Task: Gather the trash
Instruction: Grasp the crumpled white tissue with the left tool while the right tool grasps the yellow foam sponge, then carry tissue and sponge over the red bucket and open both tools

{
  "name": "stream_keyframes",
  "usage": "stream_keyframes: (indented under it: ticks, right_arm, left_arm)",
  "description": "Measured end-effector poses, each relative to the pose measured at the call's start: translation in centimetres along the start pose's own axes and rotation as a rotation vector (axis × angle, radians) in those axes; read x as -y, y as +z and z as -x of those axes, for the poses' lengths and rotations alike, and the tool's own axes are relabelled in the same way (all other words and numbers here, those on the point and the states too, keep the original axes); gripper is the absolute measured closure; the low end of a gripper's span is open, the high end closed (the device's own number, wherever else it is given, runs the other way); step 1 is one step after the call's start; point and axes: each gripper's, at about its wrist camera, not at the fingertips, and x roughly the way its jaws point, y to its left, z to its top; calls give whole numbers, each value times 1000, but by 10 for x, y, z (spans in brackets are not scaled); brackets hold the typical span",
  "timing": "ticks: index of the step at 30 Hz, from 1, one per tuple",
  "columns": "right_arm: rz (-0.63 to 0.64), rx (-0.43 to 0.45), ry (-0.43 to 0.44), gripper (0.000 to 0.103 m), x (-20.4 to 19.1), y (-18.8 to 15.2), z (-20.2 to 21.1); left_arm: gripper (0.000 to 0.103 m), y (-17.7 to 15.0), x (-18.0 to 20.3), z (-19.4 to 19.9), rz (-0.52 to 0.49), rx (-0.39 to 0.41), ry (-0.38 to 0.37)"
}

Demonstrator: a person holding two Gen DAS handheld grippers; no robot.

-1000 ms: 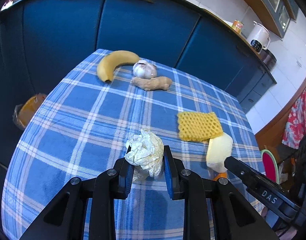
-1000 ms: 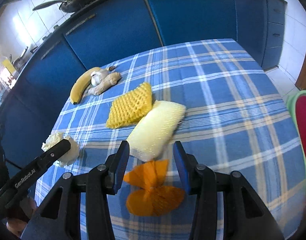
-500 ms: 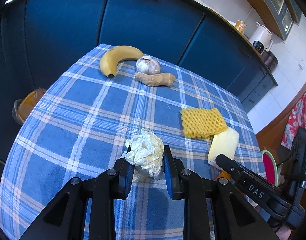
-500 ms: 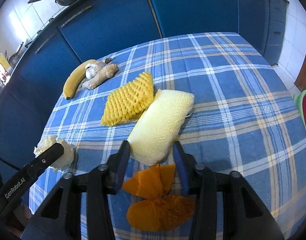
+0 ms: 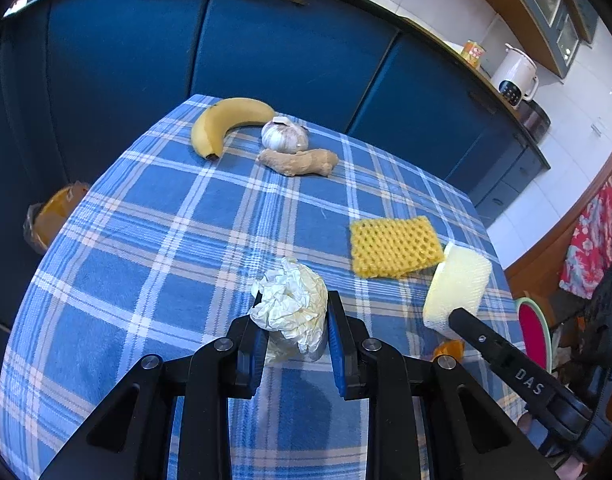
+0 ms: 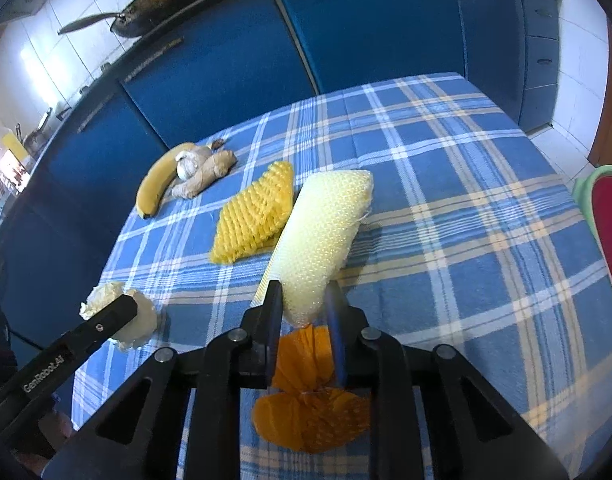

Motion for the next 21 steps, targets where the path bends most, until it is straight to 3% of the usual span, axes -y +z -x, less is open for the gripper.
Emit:
stream_keyframes:
  ticks: [21]
  right_arm:
    - [17, 157, 13, 79, 19, -3, 82]
  left_arm:
    - [76, -4, 41, 26, -80, 39, -38]
